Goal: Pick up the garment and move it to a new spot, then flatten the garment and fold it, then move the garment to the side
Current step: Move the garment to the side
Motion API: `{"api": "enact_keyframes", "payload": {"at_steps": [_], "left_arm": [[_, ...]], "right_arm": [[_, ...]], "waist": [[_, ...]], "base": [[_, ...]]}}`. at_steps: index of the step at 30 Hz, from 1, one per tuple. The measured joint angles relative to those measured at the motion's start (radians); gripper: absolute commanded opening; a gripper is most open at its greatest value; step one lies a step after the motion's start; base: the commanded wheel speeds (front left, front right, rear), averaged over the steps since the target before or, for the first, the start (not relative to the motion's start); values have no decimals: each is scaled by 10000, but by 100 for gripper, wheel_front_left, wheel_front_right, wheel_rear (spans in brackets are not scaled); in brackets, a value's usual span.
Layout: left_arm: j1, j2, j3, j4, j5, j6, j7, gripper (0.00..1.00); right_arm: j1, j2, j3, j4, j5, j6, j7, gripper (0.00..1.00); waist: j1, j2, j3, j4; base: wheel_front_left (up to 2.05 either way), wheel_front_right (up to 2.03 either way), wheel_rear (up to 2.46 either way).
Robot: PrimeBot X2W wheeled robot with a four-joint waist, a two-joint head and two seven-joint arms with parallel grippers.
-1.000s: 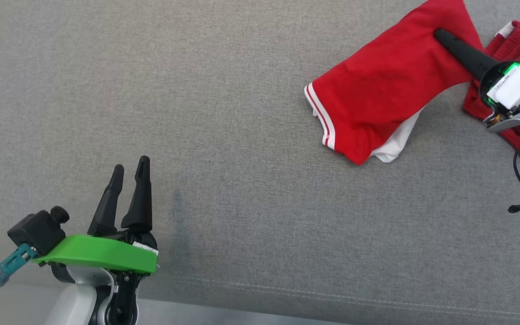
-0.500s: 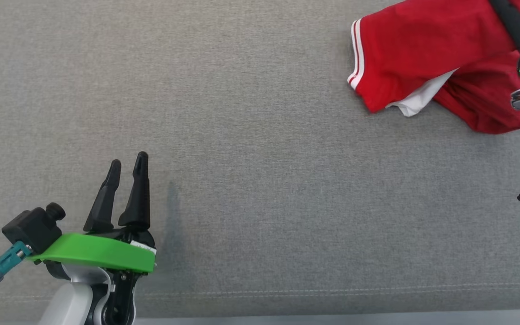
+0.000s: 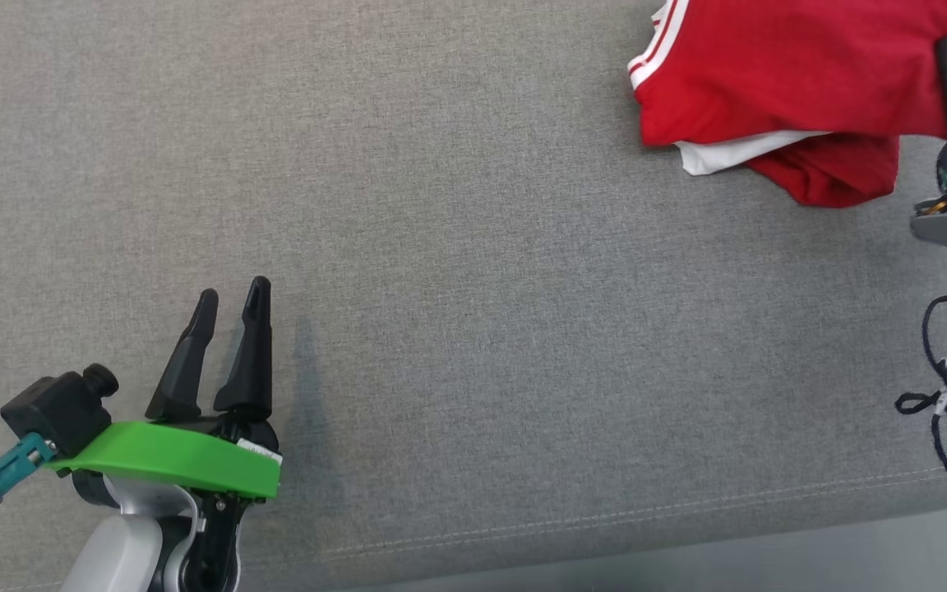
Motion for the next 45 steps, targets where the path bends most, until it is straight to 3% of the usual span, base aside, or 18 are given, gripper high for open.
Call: {"api": "enact_keyframes", "payload": {"at_steps": [6,12,13,14,16,17,18,19,31,37,45], "left_arm": [[-2,58,-67,-136,67,71,182,100],[-3,104,-56,-174,71,113,257,100],[-2,109,-52,-188,71,115,263,100],[-2,115,-48,-201,71,115,270,100],[-2,123,-36,-236,84,119,299,100],[-2,123,-38,-261,102,140,301,100],[-2,123,-36,-284,105,159,303,100],[-2,123,-35,-303,117,184,326,100],[-3,180,-40,-523,174,201,489,100],[-4,119,-38,-508,173,215,483,100],[1,-69,59,-270,155,215,341,100]], "right_arm": [[152,548,144,464,-50,2,-562,2],[148,617,90,878,-261,33,-1112,0],[147,579,63,982,-336,27,-1206,4],[146,508,46,1095,-426,-13,-1308,11],[139,324,-2,1310,-663,-117,-1553,40],[135,238,-15,1411,-763,-198,-1626,59],[131,157,-6,1507,-880,-276,-1670,94],[127,105,27,1586,-995,-290,-1695,100],[-125,253,949,2435,-2500,-759,-1962,100],[-146,178,894,2832,-2890,-1072,-2056,100],[-288,-234,637,2671,-3670,-1080,-2092,100]], "waist": [[0,0,148,-150],[0,0,156,-170],[0,0,155,-175],[0,0,154,-182],[0,0,157,-196],[0,0,161,-203],[0,0,168,-209],[0,0,175,-215],[0,0,319,-148],[0,0,192,-18],[0,0,-145,-3]], "base": [[0,0,0],[0,0,0],[0,0,0],[0,0,0],[0,0,0],[0,0,0],[0,0,0],[0,0,0],[0,0,0],[0,0,0],[0,0,0]]}}
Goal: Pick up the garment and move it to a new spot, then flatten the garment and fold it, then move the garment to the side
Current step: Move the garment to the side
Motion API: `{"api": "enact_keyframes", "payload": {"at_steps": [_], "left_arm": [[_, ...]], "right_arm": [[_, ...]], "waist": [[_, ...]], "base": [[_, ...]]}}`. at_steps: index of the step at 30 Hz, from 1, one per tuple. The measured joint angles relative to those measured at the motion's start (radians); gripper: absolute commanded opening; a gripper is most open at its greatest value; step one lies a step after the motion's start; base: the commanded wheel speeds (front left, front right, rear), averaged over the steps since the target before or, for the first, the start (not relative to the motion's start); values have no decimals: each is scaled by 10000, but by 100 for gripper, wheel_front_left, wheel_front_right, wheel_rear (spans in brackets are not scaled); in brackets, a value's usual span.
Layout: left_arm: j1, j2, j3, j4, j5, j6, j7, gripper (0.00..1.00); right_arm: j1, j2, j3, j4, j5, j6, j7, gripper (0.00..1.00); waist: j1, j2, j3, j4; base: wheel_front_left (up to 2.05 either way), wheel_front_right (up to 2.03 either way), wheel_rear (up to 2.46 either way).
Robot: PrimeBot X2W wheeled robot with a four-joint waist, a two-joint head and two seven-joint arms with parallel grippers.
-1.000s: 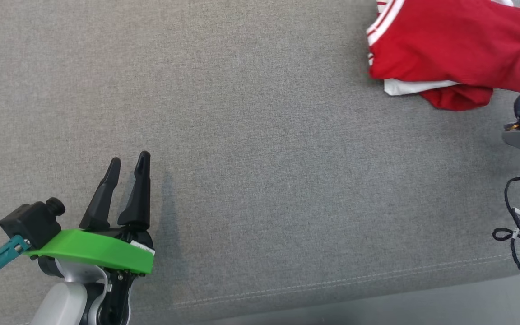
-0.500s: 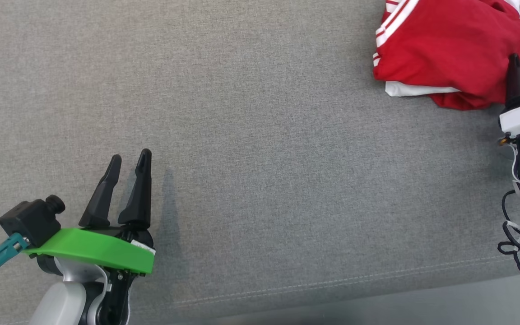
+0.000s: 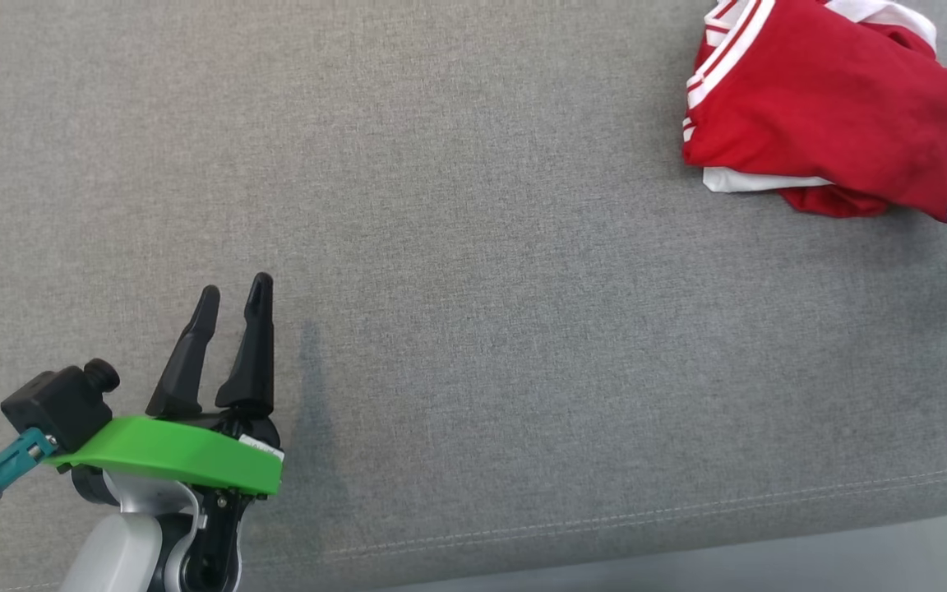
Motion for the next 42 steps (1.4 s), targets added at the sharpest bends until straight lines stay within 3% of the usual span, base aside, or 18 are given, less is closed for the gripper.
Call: {"api": "enact_keyframes", "payload": {"at_steps": [6,9,14,20,33,42], "left_arm": [[16,-4,134,349,79,0,-311,100],[41,144,221,679,531,4,-435,100],[507,619,491,1501,1624,161,-767,100],[663,698,341,2033,2445,178,-938,100],[1504,545,316,2859,3160,209,-1104,100],[1844,462,451,2909,3622,211,-1118,100]], "right_arm": [[31,-780,-782,-1129,-1565,-242,-2,100],[251,-849,-1064,-1835,-2184,-267,-15,100],[1408,-320,-1129,-2905,-3112,-349,-15,100],[2609,-94,-802,-3687,-4025,-443,-15,100],[5151,828,585,-4625,-5214,-447,-15,100],[6266,1254,853,-4986,-5770,-694,-13,100]], "waist": [[0,0,-394,-59],[0,0,-635,-104],[0,0,-1216,-221],[0,0,-1913,-306],[0,0,-3244,-85],[0,0,-3848,373]], "base": [[0,0,0],[0,0,0],[0,0,0],[0,0,0],[0,0,0],[0,0,0]]}}
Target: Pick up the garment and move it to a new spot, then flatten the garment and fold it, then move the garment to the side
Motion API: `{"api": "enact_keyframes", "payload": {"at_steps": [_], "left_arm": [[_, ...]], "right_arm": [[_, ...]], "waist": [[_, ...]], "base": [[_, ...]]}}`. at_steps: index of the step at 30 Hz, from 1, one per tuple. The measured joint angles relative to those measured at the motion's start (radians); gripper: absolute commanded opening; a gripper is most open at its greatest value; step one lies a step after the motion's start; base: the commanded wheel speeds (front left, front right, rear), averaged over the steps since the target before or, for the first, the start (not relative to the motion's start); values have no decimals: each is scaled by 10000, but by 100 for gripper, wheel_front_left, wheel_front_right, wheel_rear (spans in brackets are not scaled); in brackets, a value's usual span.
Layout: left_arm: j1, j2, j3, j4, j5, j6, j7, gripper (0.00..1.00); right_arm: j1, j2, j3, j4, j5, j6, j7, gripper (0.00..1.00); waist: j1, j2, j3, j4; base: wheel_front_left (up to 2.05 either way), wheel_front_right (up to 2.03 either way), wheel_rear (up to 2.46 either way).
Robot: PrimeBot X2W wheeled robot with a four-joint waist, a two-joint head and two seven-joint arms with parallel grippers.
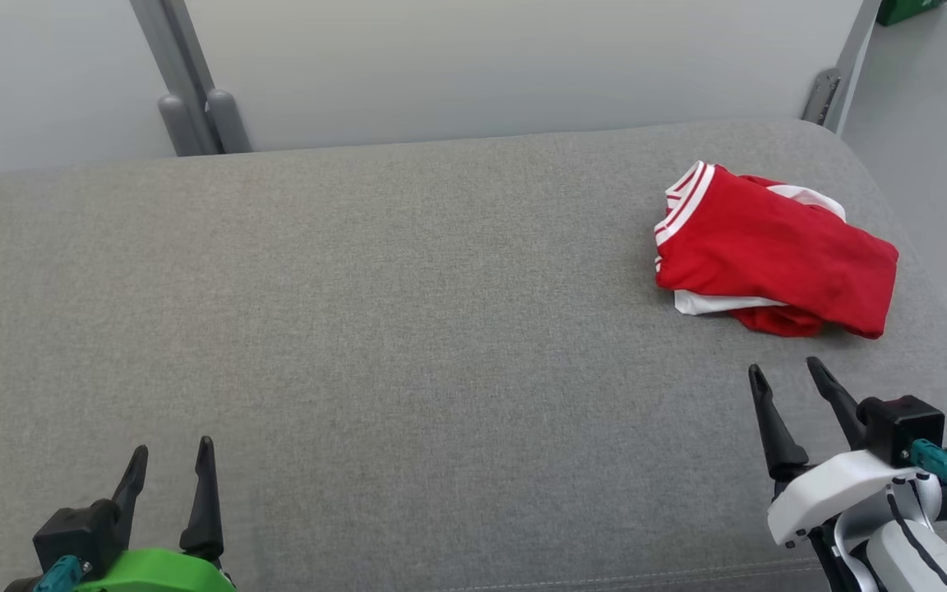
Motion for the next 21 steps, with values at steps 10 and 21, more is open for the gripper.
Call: {"api": "enact_keyframes", "payload": {"at_steps": [10,21], "left_arm": [[118,-163,180,-27,313,38,-75,100],[277,-545,44,481,295,-19,23,0]], "right_arm": [[244,157,-330,-508,-418,-84,0,100],[809,604,-322,-56,-201,-10,65,0]], "waist": [[0,0,-153,129],[0,0,-157,110]], "base": [[0,0,0],[0,0,0]]}}
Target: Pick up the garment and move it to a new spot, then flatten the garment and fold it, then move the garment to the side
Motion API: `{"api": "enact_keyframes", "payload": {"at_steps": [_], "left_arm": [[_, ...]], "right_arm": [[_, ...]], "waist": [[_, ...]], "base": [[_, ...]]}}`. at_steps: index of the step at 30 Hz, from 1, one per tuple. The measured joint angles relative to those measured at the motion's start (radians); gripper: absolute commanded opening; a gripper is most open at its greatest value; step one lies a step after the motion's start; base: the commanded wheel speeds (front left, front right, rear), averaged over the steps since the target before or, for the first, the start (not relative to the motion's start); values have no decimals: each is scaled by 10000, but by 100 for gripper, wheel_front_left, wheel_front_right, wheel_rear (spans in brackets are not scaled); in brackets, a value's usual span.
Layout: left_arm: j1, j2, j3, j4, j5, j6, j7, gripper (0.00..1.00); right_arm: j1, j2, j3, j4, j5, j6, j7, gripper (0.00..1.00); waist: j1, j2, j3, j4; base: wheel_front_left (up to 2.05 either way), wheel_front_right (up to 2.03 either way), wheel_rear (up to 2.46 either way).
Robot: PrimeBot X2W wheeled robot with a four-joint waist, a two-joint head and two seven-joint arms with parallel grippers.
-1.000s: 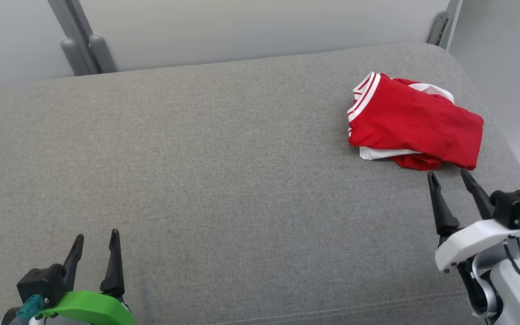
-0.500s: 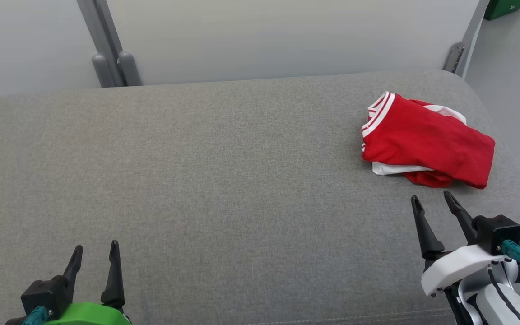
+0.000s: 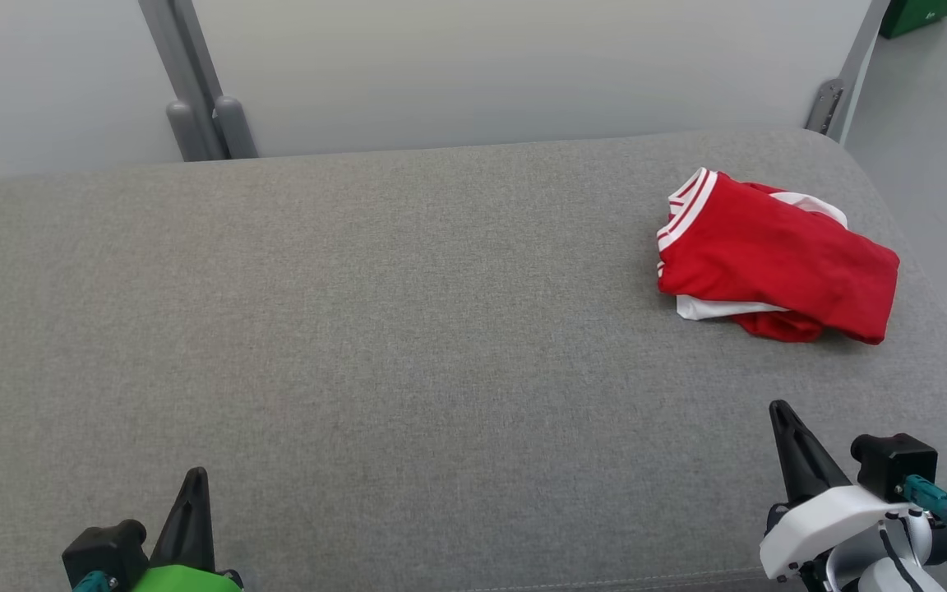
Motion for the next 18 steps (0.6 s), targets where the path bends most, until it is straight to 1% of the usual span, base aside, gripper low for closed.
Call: {"api": "enact_keyframes", "payload": {"at_steps": [7,12,14,16,18], "left_arm": [[-1,-109,153,-2,-984,-125,188,0],[-7,-209,351,0,-1553,-221,364,0],[-8,-242,418,2,-1722,-224,449,0],[-12,-263,468,6,-1879,-320,516,0],[-21,-284,523,13,-2199,-382,566,0]], "right_arm": [[-1,151,-261,-25,941,128,188,0],[-3,257,-491,-44,1689,282,374,0],[-6,307,-583,-54,1916,295,414,0],[-10,341,-673,-58,2163,374,512,0],[-20,372,-769,-59,2372,380,570,0]], "waist": [[0,0,16,-76],[0,0,27,-117],[0,0,31,-133],[0,0,35,-149],[0,0,39,-165]], "base": [[0,0,0],[0,0,0],[0,0,0],[0,0,0],[0,0,0]]}}
